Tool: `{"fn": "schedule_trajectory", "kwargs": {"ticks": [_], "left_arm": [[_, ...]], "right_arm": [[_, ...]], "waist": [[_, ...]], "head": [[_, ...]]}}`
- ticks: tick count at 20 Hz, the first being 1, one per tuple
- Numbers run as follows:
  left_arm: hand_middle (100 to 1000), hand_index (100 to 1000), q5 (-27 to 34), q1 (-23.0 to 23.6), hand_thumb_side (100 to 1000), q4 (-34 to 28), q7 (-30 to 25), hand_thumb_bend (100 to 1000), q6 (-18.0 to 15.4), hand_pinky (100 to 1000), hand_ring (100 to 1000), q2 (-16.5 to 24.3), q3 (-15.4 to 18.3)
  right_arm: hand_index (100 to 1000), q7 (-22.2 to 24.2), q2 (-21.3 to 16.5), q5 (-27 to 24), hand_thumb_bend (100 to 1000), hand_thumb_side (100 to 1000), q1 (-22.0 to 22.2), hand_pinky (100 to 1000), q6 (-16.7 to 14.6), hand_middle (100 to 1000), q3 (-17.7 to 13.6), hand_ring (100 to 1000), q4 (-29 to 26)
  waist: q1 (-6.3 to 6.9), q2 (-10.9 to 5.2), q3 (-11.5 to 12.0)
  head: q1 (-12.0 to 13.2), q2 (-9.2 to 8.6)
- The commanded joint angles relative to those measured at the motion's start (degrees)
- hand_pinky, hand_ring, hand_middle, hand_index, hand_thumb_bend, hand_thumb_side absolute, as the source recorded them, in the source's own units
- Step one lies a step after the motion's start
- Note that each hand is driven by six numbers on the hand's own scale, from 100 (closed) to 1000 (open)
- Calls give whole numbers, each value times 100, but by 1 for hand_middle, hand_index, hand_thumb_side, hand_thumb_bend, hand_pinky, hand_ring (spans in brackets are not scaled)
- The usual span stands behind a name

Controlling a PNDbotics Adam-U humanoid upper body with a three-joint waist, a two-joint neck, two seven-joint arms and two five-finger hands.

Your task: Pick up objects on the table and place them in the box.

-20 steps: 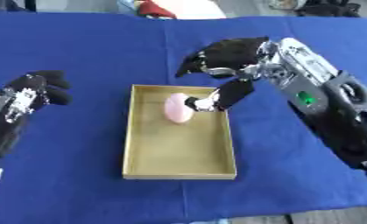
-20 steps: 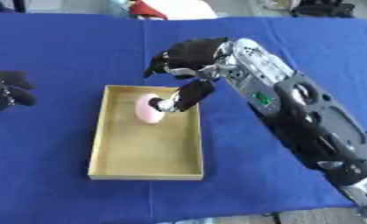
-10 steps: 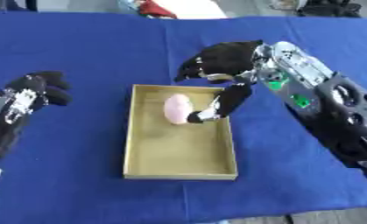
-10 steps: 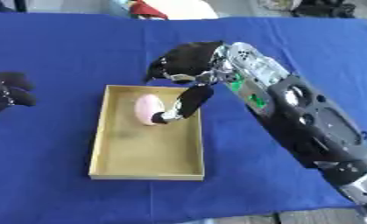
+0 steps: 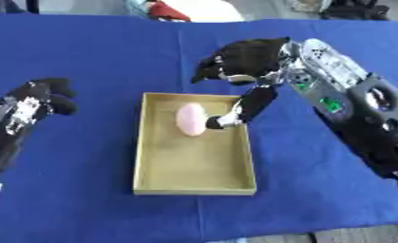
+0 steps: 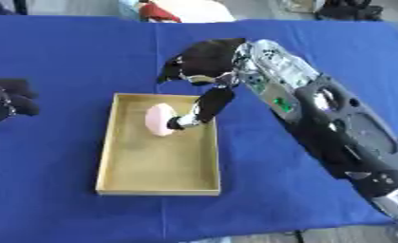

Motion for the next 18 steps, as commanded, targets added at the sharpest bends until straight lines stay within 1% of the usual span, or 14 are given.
{"fn": "schedule_trajectory", "kwargs": {"ticks": [1, 4, 9, 12, 15, 16, 17, 18], "left_arm": [[665, 822, -21, -44, 842, -56, -20, 100, -4, 710, 652, 36, 15], [665, 822, -34, -38, 843, -54, -26, 100, -7, 710, 655, 39, 12], [665, 822, -37, -48, 844, -54, -25, 100, -10, 710, 658, 34, 15], [665, 822, -47, -37, 846, -51, -16, 100, -6, 711, 658, 32, 28], [665, 822, -55, -35, 846, -49, -15, 100, -5, 711, 658, 30, 28], [666, 822, -57, -32, 847, -49, -14, 100, -6, 711, 660, 31, 31], [666, 822, -62, -27, 847, -50, -14, 100, -8, 711, 660, 33, 35], [666, 822, -66, -26, 848, -52, -17, 100, -10, 712, 660, 32, 35]], "right_arm": [[970, -31, -321, -185, 405, 1000, -38, 839, 106, 884, -180, 835, -291], [965, -77, -437, -346, 348, 1000, 64, 825, 224, 870, -276, 827, -460], [961, -237, -655, -715, 289, 1000, 276, 811, 482, 852, -510, 818, -754], [960, -287, -797, -901, 226, 928, 393, 804, 648, 844, -660, 814, -939], [960, -244, -854, -1013, 226, 928, 435, 804, 755, 844, -708, 814, -1058], [957, -239, -874, -1034, 118, 716, 453, 794, 782, 833, -727, 810, -1069], [957, -274, -928, -1071, 112, 683, 522, 794, 837, 833, -803, 810, -1080], [956, -304, -977, -1121, 100, 622, 592, 791, 901, 830, -891, 809, -1126]], "waist": [[15, -103, -12], [14, -89, -18], [16, -70, -15], [15, -60, -13], [15, -57, -11], [16, -53, -12], [19, -46, -9], [19, -40, 0]], "head": [[44, 38], [123, 23], [205, -12], [229, -19], [228, -21], [245, -20], [259, -18], [255, -20]]}}
